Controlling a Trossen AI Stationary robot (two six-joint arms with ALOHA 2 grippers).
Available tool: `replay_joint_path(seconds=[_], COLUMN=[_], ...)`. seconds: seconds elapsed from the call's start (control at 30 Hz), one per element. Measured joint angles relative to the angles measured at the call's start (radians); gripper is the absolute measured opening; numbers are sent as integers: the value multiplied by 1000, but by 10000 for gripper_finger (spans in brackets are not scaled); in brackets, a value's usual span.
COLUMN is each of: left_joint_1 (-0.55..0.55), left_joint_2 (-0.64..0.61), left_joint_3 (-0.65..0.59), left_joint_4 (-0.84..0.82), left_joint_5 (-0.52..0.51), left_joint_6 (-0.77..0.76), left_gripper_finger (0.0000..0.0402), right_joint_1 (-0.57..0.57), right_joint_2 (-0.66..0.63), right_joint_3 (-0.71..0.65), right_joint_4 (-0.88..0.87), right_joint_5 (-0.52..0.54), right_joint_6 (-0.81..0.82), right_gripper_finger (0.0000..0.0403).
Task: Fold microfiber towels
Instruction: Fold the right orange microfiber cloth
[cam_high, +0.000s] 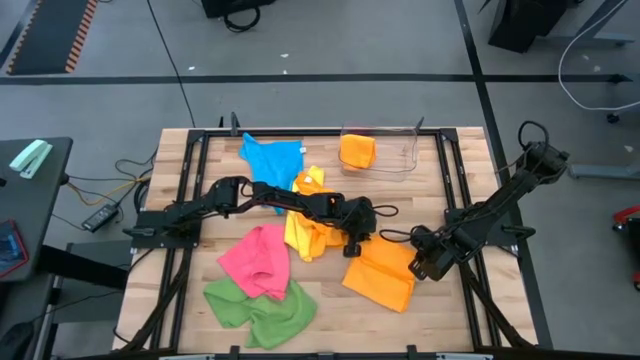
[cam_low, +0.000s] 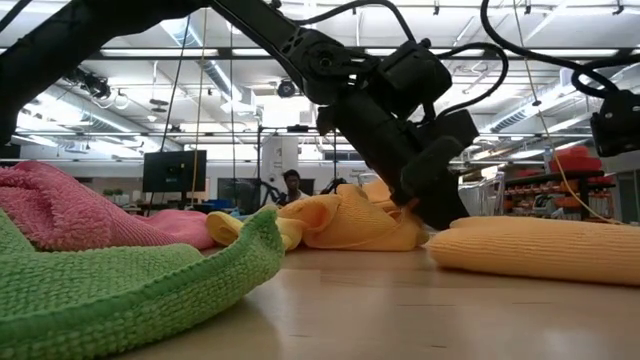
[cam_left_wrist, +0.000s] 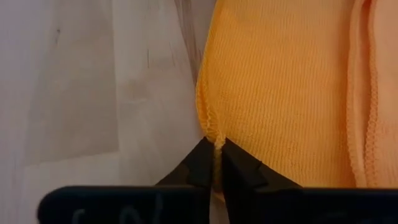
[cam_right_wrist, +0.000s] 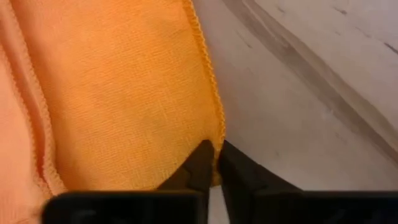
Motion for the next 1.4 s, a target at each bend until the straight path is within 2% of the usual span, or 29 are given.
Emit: replay_joint_path(seconds=[0.1,0.27,0.43,0.6,0.8,1.03,1.2,1.4], left_joint_1=[2,4,6,-10,-42,-83,-92,-89], left_joint_2=[-20,-52,-68,-89,-91,-91,-109,-147], left_joint_3=[-2,0,0,2,1,1,2,3], left_joint_4=[-19,-12,-18,-29,-72,-111,-143,-163], left_joint_5=[1,2,0,1,25,26,26,25], left_joint_6=[0,5,28,60,79,113,116,116], left_gripper_finger=[36,13,21,21,10,21,10,28], right_joint_1=[0,1,1,1,1,1,14,38], right_joint_2=[2,2,1,1,11,118,164,159], right_joint_3=[12,82,142,169,178,183,239,339], right_joint_4=[2,-118,-194,-189,-89,88,73,-68], right_joint_5=[-9,-21,-8,-4,9,11,2,9], right_joint_6=[-28,-74,-108,-148,-217,-293,-334,-347], right_gripper_finger=[8,6,5,5,4,4,3,3])
